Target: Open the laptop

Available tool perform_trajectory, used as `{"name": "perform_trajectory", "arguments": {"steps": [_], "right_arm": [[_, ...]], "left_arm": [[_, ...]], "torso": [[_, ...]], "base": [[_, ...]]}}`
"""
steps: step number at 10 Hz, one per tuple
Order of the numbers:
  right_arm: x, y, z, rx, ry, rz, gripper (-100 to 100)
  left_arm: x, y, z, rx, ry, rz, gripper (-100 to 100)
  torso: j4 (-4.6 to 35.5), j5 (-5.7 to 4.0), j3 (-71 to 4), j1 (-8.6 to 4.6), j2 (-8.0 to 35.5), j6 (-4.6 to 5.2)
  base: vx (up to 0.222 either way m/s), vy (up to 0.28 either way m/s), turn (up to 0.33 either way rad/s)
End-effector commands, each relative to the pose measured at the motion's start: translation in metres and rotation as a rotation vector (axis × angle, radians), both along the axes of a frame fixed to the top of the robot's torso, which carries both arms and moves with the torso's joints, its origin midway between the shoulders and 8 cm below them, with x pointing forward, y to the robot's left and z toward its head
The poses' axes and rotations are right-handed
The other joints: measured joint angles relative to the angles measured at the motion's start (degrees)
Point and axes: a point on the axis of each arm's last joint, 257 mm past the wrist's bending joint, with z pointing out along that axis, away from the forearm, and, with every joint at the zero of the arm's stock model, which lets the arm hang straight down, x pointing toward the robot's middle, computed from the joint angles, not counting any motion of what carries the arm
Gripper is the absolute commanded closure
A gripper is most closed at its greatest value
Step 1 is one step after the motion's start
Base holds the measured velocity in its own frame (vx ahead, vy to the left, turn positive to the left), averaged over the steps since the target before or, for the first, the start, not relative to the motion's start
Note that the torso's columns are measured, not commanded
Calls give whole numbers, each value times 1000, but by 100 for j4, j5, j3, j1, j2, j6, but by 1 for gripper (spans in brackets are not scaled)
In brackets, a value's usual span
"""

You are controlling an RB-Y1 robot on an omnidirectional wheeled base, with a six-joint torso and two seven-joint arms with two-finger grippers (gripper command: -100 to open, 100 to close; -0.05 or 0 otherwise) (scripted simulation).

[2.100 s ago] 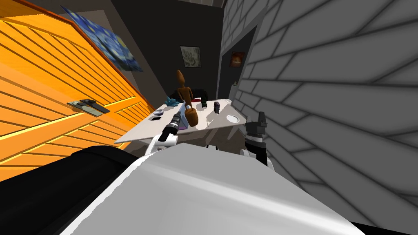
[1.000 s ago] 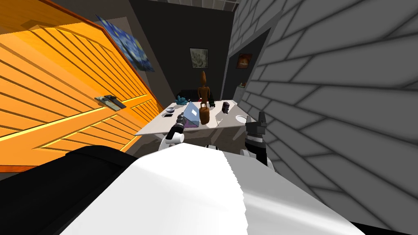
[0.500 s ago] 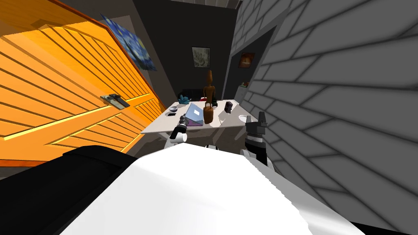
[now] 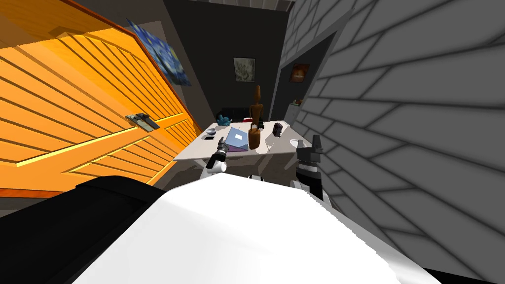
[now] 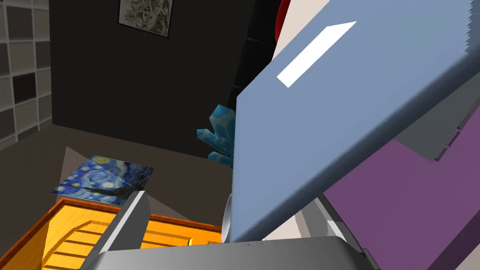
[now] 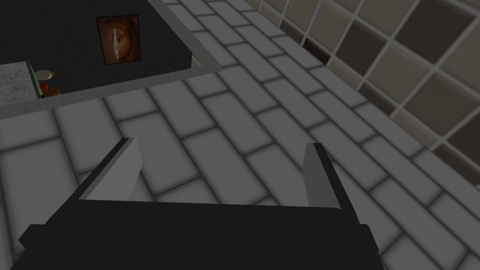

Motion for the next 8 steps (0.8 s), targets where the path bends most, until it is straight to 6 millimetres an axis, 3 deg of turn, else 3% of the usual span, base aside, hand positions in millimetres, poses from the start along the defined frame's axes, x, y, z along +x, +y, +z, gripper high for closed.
{"name": "perform_trajectory", "arguments": {"steps": [1, 7, 8], "right_arm": [[0, 0, 0, 0, 0, 0, 0], [0, 0, 0, 0, 0, 0, 0], [0, 0, 0, 0, 0, 0, 0]], "left_arm": [[-8, 1, 14, 1, 1, 3, -100], [-28, 4, 47, 1, 2, 12, -100], [-25, 5, 41, 1, 7, 12, -100]], "torso": [[5, -3, 3, -2, 6, 2], [8, -1, 13, 6, 20, -1], [8, -1, 11, 6, 19, -2]], "base": [[32, -4, -13], [29, -1, -15], [12, 1, -2]]}}
